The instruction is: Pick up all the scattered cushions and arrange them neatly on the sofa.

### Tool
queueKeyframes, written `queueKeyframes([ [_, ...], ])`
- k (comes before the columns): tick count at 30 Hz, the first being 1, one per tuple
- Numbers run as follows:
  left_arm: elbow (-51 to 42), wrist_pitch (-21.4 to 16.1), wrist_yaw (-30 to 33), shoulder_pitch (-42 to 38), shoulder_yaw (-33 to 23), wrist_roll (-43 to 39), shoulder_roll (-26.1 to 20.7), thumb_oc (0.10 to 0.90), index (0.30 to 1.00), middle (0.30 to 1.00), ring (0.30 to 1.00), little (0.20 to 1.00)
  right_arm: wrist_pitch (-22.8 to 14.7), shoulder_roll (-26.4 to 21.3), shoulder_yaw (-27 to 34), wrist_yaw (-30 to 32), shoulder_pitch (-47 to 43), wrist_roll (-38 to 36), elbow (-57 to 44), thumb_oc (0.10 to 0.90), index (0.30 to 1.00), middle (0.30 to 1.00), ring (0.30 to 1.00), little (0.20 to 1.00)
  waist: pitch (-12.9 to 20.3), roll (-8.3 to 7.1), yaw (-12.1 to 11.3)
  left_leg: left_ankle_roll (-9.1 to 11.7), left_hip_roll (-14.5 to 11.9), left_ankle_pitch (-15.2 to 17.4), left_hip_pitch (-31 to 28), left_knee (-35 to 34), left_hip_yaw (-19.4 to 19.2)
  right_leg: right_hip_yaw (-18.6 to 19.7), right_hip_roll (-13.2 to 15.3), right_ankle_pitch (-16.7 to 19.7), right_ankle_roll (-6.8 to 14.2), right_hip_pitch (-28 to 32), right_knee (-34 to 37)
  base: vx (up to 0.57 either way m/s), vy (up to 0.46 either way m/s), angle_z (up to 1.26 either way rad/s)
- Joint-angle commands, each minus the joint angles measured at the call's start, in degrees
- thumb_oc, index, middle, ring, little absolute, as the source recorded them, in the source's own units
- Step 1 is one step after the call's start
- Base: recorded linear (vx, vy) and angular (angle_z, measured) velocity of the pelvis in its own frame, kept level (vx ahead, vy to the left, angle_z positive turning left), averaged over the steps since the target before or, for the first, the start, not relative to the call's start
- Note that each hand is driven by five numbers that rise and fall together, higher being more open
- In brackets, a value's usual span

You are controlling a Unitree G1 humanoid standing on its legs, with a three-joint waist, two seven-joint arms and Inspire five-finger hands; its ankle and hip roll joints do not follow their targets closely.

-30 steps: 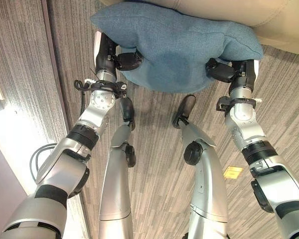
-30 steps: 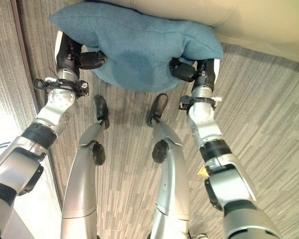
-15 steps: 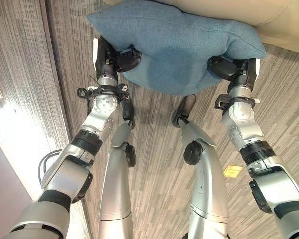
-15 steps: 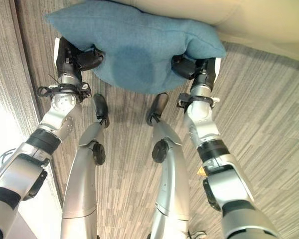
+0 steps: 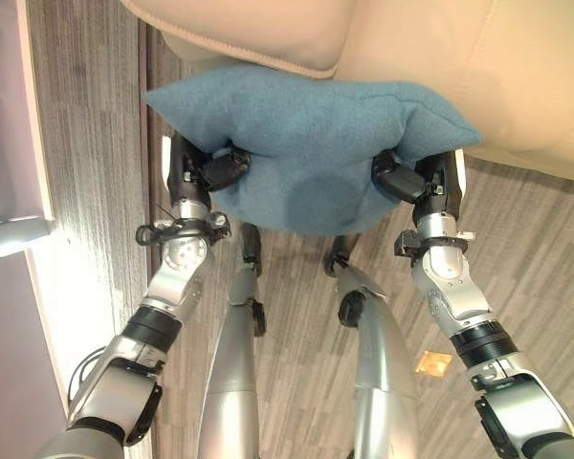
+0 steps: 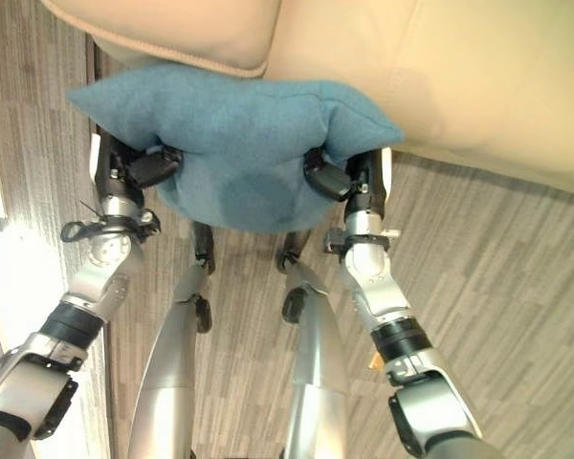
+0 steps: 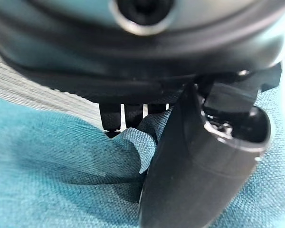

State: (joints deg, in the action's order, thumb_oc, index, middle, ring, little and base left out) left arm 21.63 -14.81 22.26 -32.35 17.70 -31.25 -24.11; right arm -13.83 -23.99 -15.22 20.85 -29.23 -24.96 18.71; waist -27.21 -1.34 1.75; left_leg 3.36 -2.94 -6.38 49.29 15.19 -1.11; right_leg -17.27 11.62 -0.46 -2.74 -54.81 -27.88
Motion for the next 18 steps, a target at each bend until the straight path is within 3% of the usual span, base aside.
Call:
queueKeyframes([
  [1, -10.7, -8.5, -9.0, 0.1, 8.0, 4.9, 7.2, 0.4, 0.3, 0.3, 0.3, 0.3, -9.6, 4.9, -4.3, -6.4, -0.5, 4.0, -12.1, 0.4, 0.3, 0.3, 0.3, 0.3, 13.4, 1.34, -0.4, 0.5, 1.2, 6.9, -1.9, -1.4, 2.0, 3.2, -2.1, -1.7, 8.5, 5.1, 8.3, -0.06, -0.056, -0.02],
  [2, -11.5, -8.7, -9.9, 3.0, 7.5, 4.1, 7.5, 0.4, 0.3, 0.3, 0.3, 0.3, -9.2, 5.3, -3.7, -6.9, 3.7, 4.7, -12.9, 0.4, 0.3, 0.3, 0.3, 0.3, 14.1, 0.95, -0.2, 0.8, 1.4, 4.7, -6.4, -3.9, 1.7, 1.9, -2.1, 0.1, 8.1, 9.6, 11.4, -0.07, -0.041, -0.05],
  [3, -11.5, -8.7, -9.9, 3.2, 7.5, 4.1, 7.5, 0.4, 0.3, 0.3, 0.3, 0.3, -9.2, 5.3, -3.7, -6.9, 3.9, 4.8, -13.0, 0.4, 0.3, 0.3, 0.3, 0.3, 13.8, 0.98, -0.2, 0.8, 1.3, 4.6, -7.1, -4.3, 1.7, 1.8, -2.2, 0.2, 8.1, 10.2, 11.8, -0.05, -0.069, 0.01],
  [8, -12.9, -8.5, -11.5, 10.8, 6.8, 3.8, 6.9, 0.4, 0.3, 0.3, 0.3, 0.3, -7.6, 4.4, -1.1, -7.6, 14.7, 8.0, -14.8, 0.4, 0.3, 0.3, 0.3, 0.3, 15.8, 0.83, 0.4, 1.5, 0.0, 4.4, -23.4, -9.9, 0.4, -0.1, -3.4, 0.1, 7.9, 27.4, 19.0, 0.07, -0.066, -0.02],
  [9, -13.0, -8.5, -11.5, 10.8, 6.8, 3.8, 6.9, 0.4, 0.3, 0.3, 0.3, 0.3, -7.6, 4.4, -1.1, -7.6, 14.8, 8.0, -14.8, 0.4, 0.3, 0.3, 0.3, 0.3, 15.7, 0.83, 0.4, 1.5, 0.0, 4.4, -23.7, -10.0, 0.4, -0.1, -3.4, 0.2, 7.9, 27.6, 19.1, 0.11, -0.054, -0.05],
  [12, -15.1, -7.8, -13.0, 16.1, 6.1, 4.2, 5.8, 0.4, 0.3, 0.3, 0.3, 0.3, -6.8, 3.7, 0.6, -9.0, 20.9, 9.2, -16.9, 0.4, 0.3, 0.3, 0.3, 0.3, 18.7, 0.95, 0.4, 1.8, -0.6, 4.3, -32.9, -13.8, -0.9, -0.1, -5.0, 0.2, 8.2, 37.5, 23.7, 0.14, -0.043, -0.07],
  [18, -17.3, -6.6, -14.0, 22.0, 4.9, 5.9, 5.3, 0.4, 0.3, 0.3, 0.3, 0.3, -5.5, 2.8, 2.6, -10.5, 26.5, 11.8, -20.3, 0.4, 0.3, 0.3, 0.3, 0.3, 23.4, 1.08, 0.9, 1.8, -0.9, 4.4, -41.9, -17.1, -2.9, 0.5, -7.0, -0.4, 8.3, 46.8, 27.5, 0.12, -0.031, -0.07],
])
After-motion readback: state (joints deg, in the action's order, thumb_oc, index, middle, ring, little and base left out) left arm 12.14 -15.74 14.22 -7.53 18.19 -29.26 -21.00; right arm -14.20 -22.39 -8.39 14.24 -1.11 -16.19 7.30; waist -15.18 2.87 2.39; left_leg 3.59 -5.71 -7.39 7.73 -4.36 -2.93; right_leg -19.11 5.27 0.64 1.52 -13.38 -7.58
